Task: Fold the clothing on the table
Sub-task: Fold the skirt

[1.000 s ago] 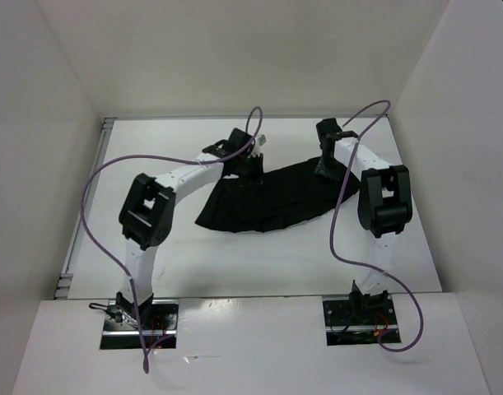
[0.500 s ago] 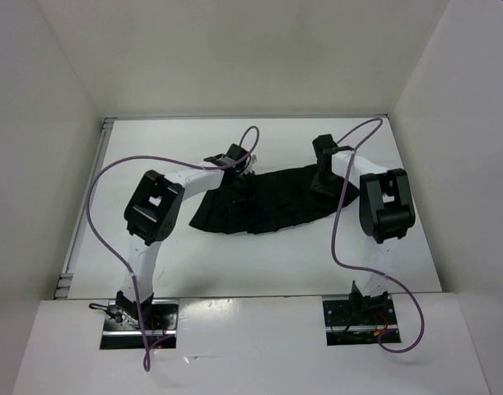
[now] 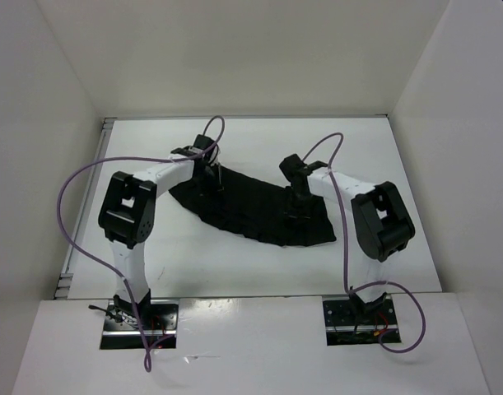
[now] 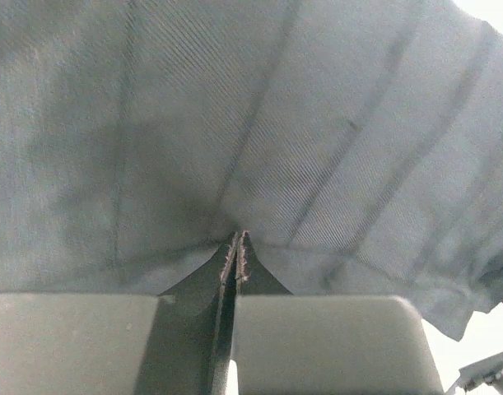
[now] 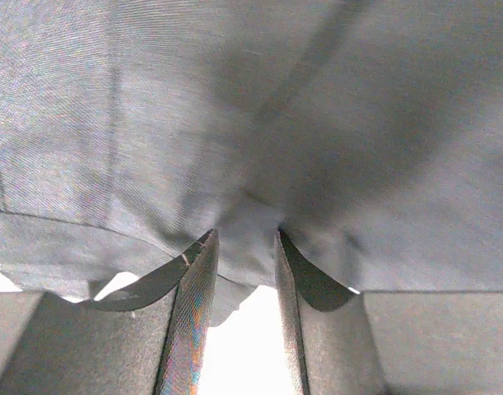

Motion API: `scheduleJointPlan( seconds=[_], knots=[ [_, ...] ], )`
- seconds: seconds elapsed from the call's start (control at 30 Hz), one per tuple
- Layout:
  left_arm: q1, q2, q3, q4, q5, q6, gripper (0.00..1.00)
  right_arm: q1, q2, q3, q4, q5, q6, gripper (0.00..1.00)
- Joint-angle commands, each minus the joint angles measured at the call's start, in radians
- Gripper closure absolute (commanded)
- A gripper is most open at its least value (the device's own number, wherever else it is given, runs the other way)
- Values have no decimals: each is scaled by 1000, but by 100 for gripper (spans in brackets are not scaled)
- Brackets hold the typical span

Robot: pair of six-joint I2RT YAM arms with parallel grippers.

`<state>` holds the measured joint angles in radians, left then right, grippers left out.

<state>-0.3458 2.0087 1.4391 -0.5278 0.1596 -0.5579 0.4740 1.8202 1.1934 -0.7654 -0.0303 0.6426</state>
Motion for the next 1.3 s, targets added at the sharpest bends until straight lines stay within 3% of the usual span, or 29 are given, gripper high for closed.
scheduleJointPlan(
  seconds=[0.0,0.17,0.3,0.37,0.43,0.67,0.83,1.27],
  knots=[
    [-25,-152,15,-46,20,32,100,-18,-98,83,-126,167,22,61],
    [-35,-258,40,-96,32,52,95,-29,-99,204,-146,256,2,54],
    [-2,-346,49,-55,61,72,48,-38,-182,261,-127,256,-8,37],
    [29,-358,37,-26,51,93,26,-61,-206,261,-112,256,-18,34],
    [56,-340,78,-26,41,124,19,-100,-216,252,-133,256,-29,30],
    [140,-199,193,-41,-87,236,18,-201,-262,121,-135,267,-49,24],
    [249,-38,277,-11,-154,236,19,-258,-292,80,-117,228,-67,24],
    [429,116,193,120,305,247,12,-276,-274,17,-98,185,-49,24]
  ],
)
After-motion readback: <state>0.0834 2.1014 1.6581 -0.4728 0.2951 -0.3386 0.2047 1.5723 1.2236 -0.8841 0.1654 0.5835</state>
